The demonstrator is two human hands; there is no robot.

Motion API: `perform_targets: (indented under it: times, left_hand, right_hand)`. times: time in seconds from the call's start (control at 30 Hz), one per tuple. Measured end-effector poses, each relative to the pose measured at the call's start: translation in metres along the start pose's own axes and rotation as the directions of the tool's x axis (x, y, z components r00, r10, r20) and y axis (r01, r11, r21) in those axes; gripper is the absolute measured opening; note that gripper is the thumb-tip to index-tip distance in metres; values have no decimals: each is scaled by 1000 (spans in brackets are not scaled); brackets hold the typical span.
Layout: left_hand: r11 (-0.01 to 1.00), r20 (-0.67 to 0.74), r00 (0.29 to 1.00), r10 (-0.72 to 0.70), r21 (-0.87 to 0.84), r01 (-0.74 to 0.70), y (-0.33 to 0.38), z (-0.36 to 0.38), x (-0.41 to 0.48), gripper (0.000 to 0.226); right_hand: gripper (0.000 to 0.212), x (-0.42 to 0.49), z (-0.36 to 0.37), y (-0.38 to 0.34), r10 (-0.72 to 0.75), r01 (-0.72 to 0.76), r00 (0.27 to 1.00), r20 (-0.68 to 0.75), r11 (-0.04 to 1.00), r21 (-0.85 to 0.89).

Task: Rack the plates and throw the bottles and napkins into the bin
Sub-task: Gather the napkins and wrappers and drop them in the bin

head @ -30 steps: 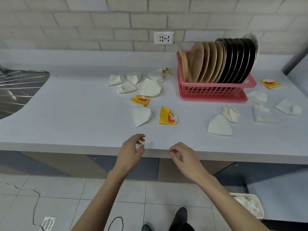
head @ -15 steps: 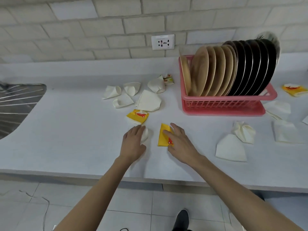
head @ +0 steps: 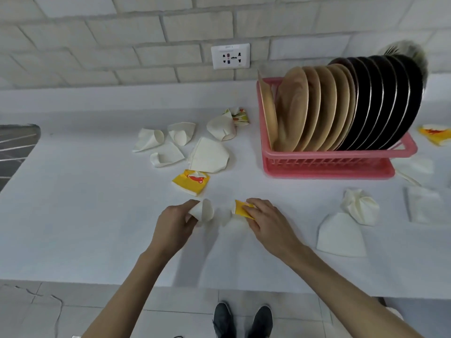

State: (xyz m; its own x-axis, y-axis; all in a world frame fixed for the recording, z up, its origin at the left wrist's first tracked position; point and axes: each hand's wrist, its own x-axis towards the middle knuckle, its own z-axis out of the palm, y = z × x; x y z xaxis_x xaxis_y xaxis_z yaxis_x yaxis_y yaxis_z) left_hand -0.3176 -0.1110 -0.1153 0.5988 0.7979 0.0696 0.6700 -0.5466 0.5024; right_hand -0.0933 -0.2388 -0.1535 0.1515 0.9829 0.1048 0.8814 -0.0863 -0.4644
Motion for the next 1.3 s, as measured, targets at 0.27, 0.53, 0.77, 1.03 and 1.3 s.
perform_targets:
  times: [0.27, 0.53, 0.77, 1.03, 1.3]
  left_hand:
    - [949, 159, 983, 94, -314, -40, 30, 11, 10, 32]
    - [802, 391, 888, 242, -596, 44, 87, 51, 6, 39]
    - [810, 493, 786, 373, -586, -17, 145, 88, -21, 32]
    - [844, 631, 646, 430, -535, -39, 244, 149, -89, 32]
    - [887, 695, 636, 336, -461, 36, 322, 222, -161, 39]
  right_hand:
    - [37, -45, -30, 2, 265, -239, 960, -95, 946, 218]
    - [23, -129, -57, -6, 626, -542, 774, -92, 730, 416]
    - [11, -212, -76, -11, 710, -557, 675, -200, 668, 494]
    - [8, -346, -100, 34, 761, -632, 602, -240, 639, 439]
    - [28, -457, -120, 102, 775, -673, 613, -154, 614, 412]
